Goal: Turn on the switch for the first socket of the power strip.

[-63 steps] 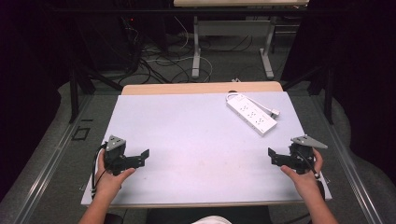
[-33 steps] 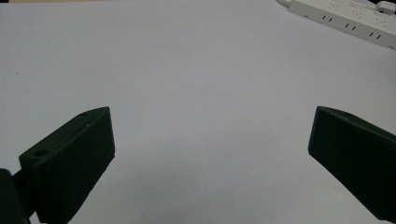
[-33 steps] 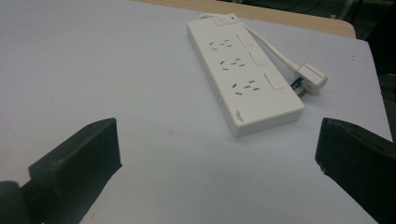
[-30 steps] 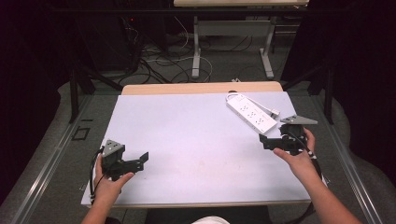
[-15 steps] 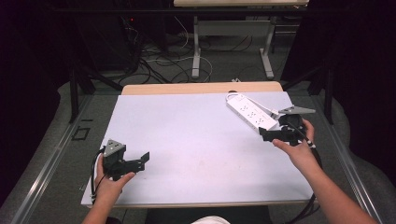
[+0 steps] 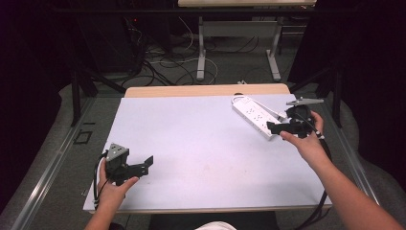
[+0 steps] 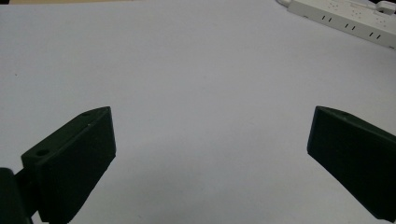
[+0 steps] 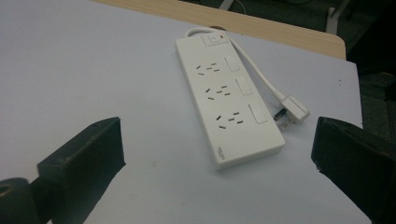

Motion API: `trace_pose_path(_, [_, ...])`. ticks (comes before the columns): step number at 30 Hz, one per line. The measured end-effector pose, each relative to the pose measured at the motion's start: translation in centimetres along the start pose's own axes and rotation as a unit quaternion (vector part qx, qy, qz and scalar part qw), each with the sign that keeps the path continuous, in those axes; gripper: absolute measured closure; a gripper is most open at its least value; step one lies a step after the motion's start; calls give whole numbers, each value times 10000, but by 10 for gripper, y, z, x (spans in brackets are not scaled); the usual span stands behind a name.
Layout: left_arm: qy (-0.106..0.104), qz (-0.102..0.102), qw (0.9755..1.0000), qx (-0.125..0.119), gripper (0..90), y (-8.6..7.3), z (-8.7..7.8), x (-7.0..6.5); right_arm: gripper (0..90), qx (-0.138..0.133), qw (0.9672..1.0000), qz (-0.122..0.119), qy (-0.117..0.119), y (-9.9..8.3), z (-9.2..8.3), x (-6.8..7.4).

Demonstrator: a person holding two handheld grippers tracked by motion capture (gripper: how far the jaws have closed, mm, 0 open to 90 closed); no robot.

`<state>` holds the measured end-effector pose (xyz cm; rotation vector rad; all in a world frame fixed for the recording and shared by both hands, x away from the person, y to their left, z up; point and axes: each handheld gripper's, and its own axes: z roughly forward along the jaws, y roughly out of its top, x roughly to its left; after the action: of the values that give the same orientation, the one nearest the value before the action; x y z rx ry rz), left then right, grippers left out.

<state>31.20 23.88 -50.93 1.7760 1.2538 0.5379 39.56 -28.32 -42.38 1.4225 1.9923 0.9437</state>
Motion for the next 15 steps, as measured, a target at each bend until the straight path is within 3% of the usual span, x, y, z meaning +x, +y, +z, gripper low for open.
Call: trace_pose_path(15, [33,33,10000,36,16,0,0,0,69,82,9998,37,-179,27,10,-11])
